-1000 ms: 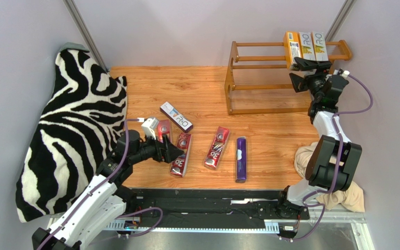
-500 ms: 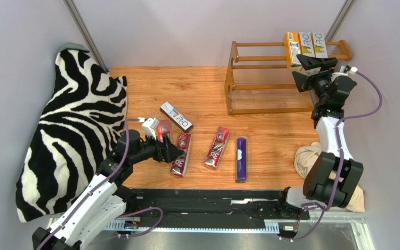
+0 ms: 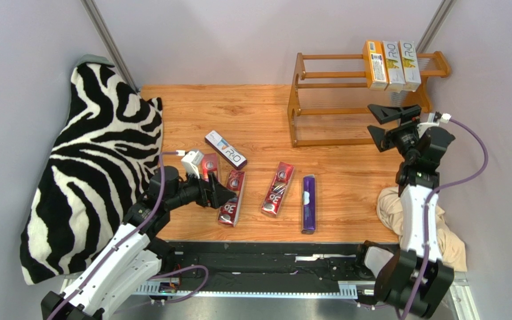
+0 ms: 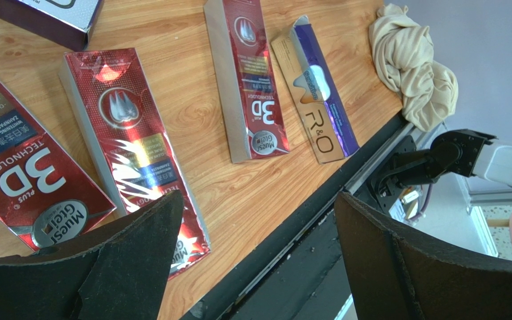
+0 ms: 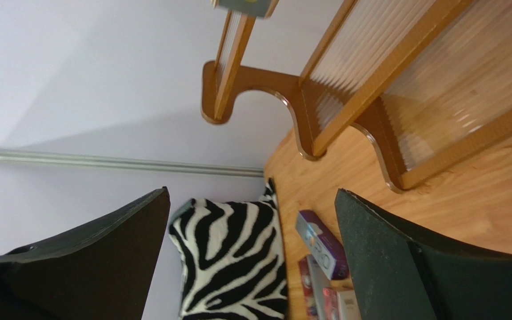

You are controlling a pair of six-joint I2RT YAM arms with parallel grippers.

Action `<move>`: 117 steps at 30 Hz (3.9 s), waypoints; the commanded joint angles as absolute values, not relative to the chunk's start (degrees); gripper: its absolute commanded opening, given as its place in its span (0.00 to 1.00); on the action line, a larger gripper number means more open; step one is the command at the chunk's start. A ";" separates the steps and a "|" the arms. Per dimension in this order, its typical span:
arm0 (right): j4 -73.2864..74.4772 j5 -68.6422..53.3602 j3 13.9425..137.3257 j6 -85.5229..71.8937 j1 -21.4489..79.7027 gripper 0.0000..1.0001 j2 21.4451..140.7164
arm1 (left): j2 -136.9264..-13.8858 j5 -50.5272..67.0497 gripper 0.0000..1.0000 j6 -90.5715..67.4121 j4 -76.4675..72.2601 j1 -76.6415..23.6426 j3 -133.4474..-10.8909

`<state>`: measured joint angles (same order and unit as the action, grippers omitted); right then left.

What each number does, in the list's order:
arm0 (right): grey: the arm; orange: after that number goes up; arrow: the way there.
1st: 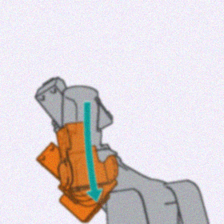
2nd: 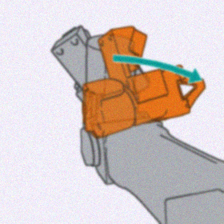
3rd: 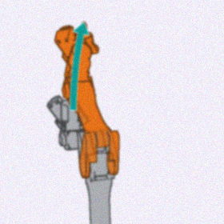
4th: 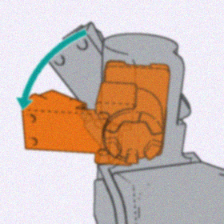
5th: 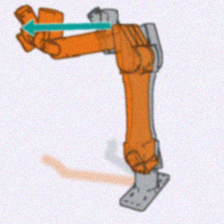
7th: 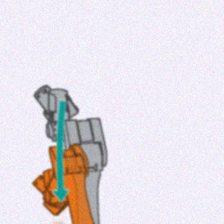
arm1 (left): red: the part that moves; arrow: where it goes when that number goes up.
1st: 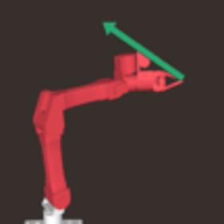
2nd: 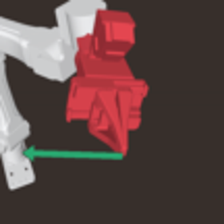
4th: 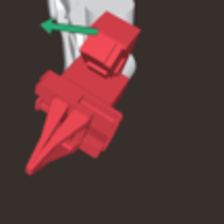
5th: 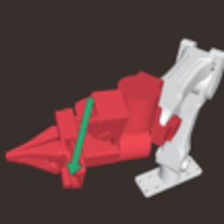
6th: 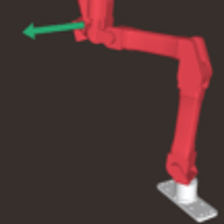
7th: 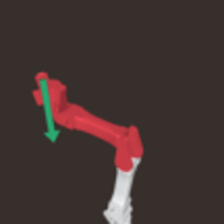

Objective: Place and organize the toothpastes onto the shelf
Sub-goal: Place the toothpaste on the shelf, then pick up the toothpaste from the center of the board.

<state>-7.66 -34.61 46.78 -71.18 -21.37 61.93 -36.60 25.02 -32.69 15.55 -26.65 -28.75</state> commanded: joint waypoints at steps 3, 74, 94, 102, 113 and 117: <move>13.51 -33.23 46.06 -52.76 -21.45 1.00 46.60 | -35.77 26.28 0.93 -31.82 14.68 -26.98 -29.70; 51.68 -14.94 36.56 -40.17 -10.46 0.99 16.88 | -120.23 1.76 0.89 -39.90 29.36 -64.60 -94.30; 52.12 -17.40 35.51 -40.17 -10.46 0.99 15.03 | -122.53 -4.04 0.57 -40.43 30.59 -64.51 -95.98; 52.03 -18.63 37.00 -39.90 -10.46 0.99 15.55 | -111.91 -3.08 0.49 -39.99 23.92 -63.81 -88.44; 43.51 -28.29 42.97 -38.76 -10.37 0.97 30.13 | -87.91 12.03 0.50 -42.36 10.21 -54.76 -71.31; 35.45 -29.62 46.49 -42.52 -5.22 0.98 36.99 | -75.71 16.60 0.50 -44.47 8.17 -48.36 -65.14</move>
